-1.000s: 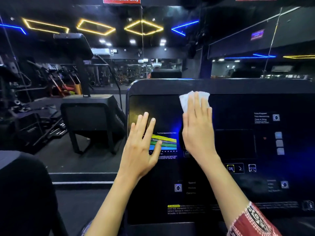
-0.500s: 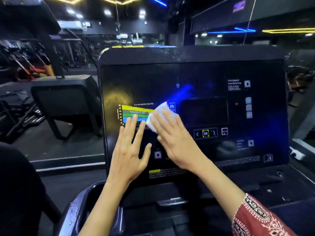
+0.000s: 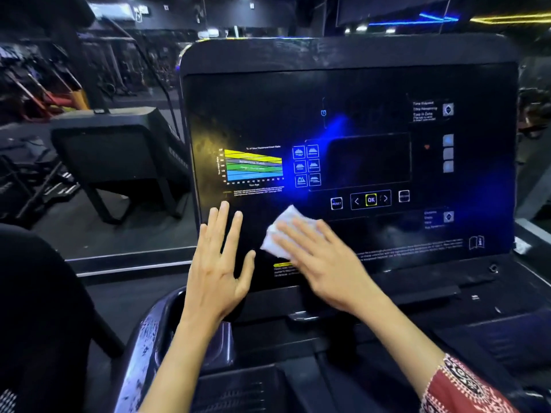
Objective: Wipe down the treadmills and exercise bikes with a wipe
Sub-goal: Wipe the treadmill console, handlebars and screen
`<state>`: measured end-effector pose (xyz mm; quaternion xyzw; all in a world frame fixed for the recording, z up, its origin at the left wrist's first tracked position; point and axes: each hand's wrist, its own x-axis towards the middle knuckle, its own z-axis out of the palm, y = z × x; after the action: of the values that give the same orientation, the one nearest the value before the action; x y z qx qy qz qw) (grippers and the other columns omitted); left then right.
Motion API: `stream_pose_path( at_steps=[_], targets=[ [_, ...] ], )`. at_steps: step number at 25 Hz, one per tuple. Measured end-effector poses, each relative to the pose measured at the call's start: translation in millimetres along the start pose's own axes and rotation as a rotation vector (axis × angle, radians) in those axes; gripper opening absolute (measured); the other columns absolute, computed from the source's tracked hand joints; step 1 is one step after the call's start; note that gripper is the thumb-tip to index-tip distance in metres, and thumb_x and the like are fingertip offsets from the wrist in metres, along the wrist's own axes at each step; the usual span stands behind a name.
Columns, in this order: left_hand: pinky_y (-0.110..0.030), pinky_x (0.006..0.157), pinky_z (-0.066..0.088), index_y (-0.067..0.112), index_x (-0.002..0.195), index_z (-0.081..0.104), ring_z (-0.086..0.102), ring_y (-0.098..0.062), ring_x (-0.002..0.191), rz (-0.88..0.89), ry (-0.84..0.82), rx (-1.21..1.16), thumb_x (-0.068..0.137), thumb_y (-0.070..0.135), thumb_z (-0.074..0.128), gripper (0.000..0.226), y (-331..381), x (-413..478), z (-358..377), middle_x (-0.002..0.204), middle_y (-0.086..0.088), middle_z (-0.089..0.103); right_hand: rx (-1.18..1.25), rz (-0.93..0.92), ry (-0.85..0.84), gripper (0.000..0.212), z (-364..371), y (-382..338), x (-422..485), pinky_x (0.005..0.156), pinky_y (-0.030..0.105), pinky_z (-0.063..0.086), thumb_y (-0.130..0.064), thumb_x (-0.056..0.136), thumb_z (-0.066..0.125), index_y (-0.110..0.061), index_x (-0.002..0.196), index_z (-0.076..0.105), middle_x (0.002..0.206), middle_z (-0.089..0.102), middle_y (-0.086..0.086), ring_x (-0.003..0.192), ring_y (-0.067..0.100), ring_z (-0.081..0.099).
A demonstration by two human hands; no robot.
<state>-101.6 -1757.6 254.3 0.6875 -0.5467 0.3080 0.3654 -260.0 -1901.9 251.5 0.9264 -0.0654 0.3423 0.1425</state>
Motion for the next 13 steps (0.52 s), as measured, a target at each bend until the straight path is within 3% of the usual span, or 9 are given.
stream_pose_path(
  at_steps=[4,6,9,10,13],
  targets=[
    [-0.032,0.120,0.007,-0.002,0.143,0.036,0.018,-0.031,0.143,-0.059,0.039,-0.014,0.091,0.026,0.048,0.060,-8,11,-9,0.153,-0.018,0.024,0.125,0.499,0.162,0.051,-7,5,50,0.116,0.032,-0.004,-0.021,0.101,0.027,-0.010,0.150,0.024,0.157,0.024,0.008,0.145,0.028,0.012],
    [-0.030,0.119,0.006,-0.002,0.144,0.033,0.015,-0.029,0.144,-0.085,0.058,-0.040,0.091,0.027,0.048,0.062,-11,23,-10,0.154,-0.017,0.022,0.144,0.419,0.180,0.052,-4,-13,87,0.115,0.039,0.001,-0.022,0.099,0.029,-0.006,0.149,0.028,0.156,0.025,0.012,0.143,0.031,0.011],
    [-0.028,0.119,0.004,-0.002,0.146,0.028,0.011,-0.024,0.146,-0.115,0.065,-0.088,0.091,0.028,0.047,0.065,-16,39,-12,0.156,-0.013,0.017,0.021,0.046,0.094,0.049,-3,-4,93,0.113,0.040,0.013,-0.024,0.099,0.033,-0.012,0.146,0.034,0.153,0.033,0.006,0.142,0.025,0.020],
    [-0.028,0.119,0.004,-0.001,0.147,0.026,0.010,-0.022,0.146,-0.119,0.076,-0.111,0.091,0.027,0.047,0.065,-17,43,-13,0.156,-0.012,0.016,-0.002,0.061,0.109,0.049,-7,5,94,0.113,0.042,0.015,-0.025,0.099,0.032,-0.014,0.147,0.034,0.154,0.033,0.004,0.142,0.024,0.022],
    [-0.026,0.119,0.008,0.000,0.147,0.025,0.012,-0.016,0.146,-0.175,0.143,-0.240,0.093,0.020,0.050,0.063,-16,59,-14,0.157,-0.007,0.016,0.073,0.436,0.181,0.054,-16,17,127,0.116,0.046,0.007,-0.030,0.100,0.019,-0.014,0.152,0.020,0.159,0.018,0.003,0.146,0.027,0.010]
  ],
)
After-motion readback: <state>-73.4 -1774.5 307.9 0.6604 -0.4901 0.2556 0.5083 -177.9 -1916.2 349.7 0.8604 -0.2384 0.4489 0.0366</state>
